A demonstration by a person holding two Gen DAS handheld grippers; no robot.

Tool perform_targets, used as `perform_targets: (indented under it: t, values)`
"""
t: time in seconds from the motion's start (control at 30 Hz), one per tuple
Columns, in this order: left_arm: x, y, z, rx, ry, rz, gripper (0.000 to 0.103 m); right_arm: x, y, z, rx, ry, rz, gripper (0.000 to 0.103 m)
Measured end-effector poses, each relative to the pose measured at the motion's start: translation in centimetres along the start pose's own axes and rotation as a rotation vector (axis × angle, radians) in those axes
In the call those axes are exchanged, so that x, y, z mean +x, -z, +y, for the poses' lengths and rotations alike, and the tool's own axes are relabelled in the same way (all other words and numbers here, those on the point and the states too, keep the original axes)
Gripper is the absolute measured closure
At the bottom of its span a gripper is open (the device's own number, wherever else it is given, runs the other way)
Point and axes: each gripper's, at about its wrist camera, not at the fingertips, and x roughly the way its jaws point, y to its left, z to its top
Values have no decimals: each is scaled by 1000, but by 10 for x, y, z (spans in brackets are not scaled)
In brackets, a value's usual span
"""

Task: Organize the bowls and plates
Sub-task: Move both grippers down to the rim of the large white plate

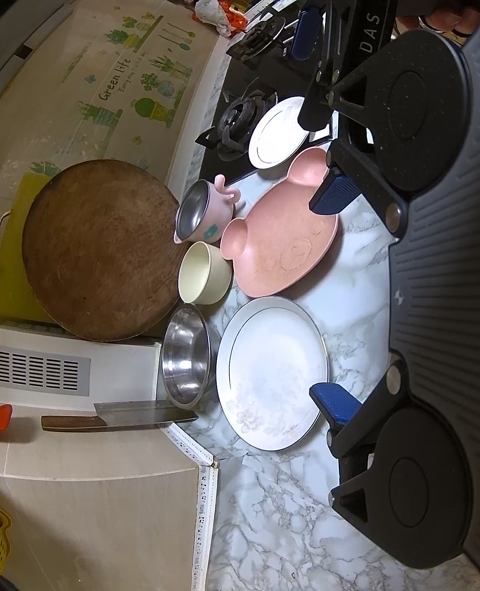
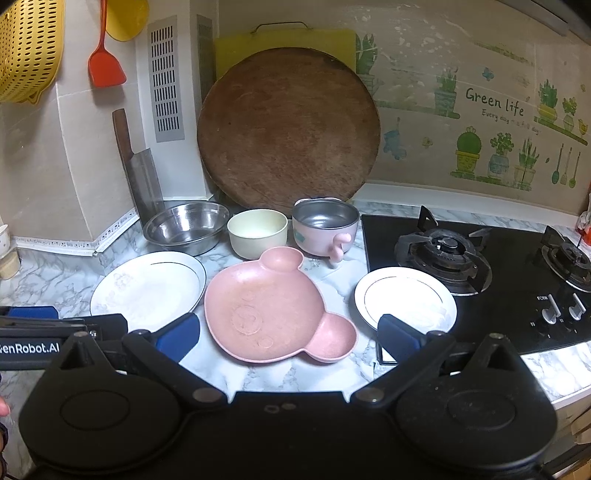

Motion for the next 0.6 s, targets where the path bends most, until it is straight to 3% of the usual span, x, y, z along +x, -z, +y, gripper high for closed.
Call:
perform_targets:
  t: [0.17,0.4,0.6]
  values:
    - [10,-8,26,-50,-44,-15,5,13,-6,11,-29,-43,-17,0]
    - [39,-20,87,-133,-125,1,5,52,-25,51,-104,-169,-24,0]
    - [81,-31,136,-189,-177,67,5,121,-44,94,-190,-238,93,1]
